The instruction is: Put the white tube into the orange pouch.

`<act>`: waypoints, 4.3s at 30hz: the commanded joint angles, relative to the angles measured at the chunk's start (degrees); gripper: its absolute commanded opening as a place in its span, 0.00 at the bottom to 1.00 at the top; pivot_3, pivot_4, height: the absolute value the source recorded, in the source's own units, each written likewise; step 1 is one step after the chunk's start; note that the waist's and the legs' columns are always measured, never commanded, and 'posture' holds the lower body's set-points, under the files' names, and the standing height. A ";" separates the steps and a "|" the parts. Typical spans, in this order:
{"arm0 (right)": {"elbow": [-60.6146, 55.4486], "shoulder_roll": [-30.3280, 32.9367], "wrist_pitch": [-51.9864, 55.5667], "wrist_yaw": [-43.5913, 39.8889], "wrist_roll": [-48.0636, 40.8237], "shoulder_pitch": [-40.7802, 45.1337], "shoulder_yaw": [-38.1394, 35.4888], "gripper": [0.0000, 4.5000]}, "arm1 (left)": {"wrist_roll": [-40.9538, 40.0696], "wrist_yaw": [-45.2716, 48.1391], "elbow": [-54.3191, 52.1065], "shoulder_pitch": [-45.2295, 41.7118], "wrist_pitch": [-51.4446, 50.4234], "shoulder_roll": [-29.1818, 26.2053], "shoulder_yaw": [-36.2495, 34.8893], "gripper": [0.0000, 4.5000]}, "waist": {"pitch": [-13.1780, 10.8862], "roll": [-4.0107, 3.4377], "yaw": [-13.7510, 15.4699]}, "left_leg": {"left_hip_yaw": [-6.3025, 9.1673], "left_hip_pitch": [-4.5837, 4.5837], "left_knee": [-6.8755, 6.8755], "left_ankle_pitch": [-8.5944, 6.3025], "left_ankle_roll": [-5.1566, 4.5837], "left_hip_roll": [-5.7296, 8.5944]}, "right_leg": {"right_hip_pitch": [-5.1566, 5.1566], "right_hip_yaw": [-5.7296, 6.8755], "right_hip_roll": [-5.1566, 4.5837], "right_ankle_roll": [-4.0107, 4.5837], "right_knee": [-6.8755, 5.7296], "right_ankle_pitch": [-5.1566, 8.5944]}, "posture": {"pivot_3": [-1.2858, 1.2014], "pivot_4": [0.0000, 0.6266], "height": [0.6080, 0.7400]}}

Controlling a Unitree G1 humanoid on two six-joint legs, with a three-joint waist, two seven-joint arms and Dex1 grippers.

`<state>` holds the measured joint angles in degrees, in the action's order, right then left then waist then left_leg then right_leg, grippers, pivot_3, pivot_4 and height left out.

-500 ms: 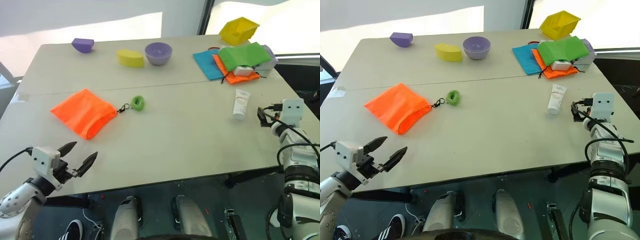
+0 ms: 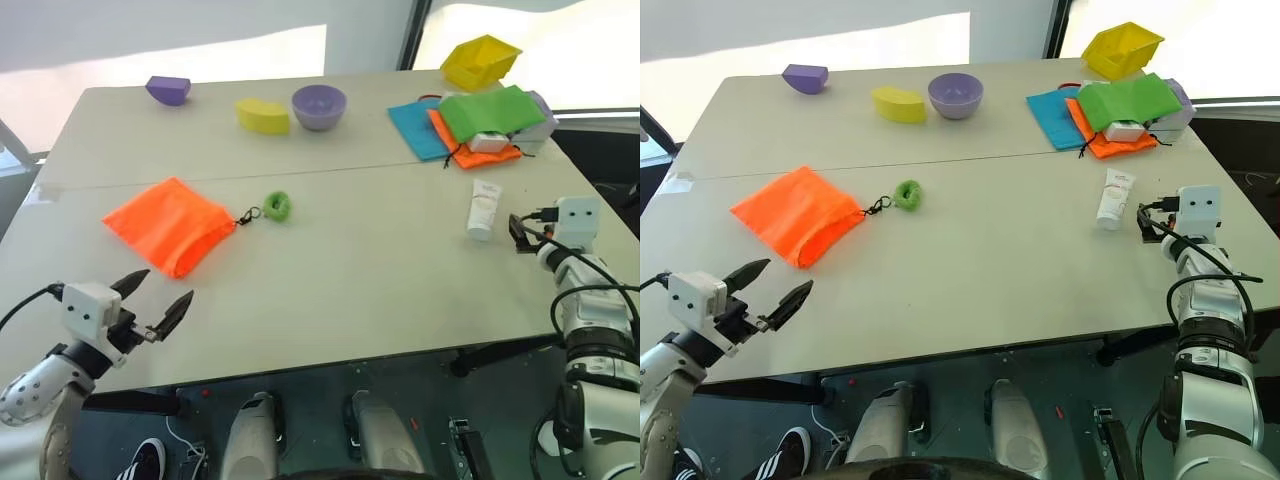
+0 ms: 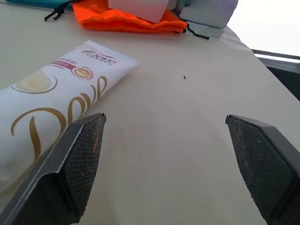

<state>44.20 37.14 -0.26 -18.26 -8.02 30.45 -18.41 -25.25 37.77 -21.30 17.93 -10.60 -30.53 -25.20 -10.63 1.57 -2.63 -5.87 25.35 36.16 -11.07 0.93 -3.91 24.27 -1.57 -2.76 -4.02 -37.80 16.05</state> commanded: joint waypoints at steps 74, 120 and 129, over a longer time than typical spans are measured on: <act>-45.89 1.59 47.16 -6.60 -1.74 -2.70 7.30 1.00 | 24.33 -10.48 -4.18 -10.27 -3.88 -0.91 15.96 0.01 | 0.12 0.05 0.14 | -0.01 0.02 -0.05 -0.08 0.14 -0.02 | 0.09 0.02 -0.17 -0.17 -0.02 -0.13 | 0.52 0.24 1.00; -45.30 0.96 47.93 -15.72 -4.96 -1.56 17.23 0.40 | 23.56 -9.94 -3.91 -11.64 -1.71 0.11 17.20 0.00 | 0.14 0.04 0.14 | -0.11 0.16 -0.22 0.00 -0.06 0.00 | 0.16 0.10 0.09 -0.26 0.27 -0.18 | 0.52 0.24 1.00; -61.51 3.76 35.65 -29.25 -4.63 -6.26 29.38 0.40 | 22.38 -9.19 -4.35 -11.47 -2.05 -0.16 17.17 0.00 | 0.14 0.05 0.10 | -0.05 0.09 -0.14 -0.03 -0.02 -0.04 | 0.13 0.11 0.13 -0.29 0.27 -0.16 | 0.52 0.24 1.00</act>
<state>-16.14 41.54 37.26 -48.14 -13.92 23.04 10.64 -2.01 28.30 -23.81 6.18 -13.11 -30.34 -7.43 -10.49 1.62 -2.53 -5.93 25.45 36.03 -11.14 0.99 -3.98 24.40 -1.46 -2.71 -4.28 -37.53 15.87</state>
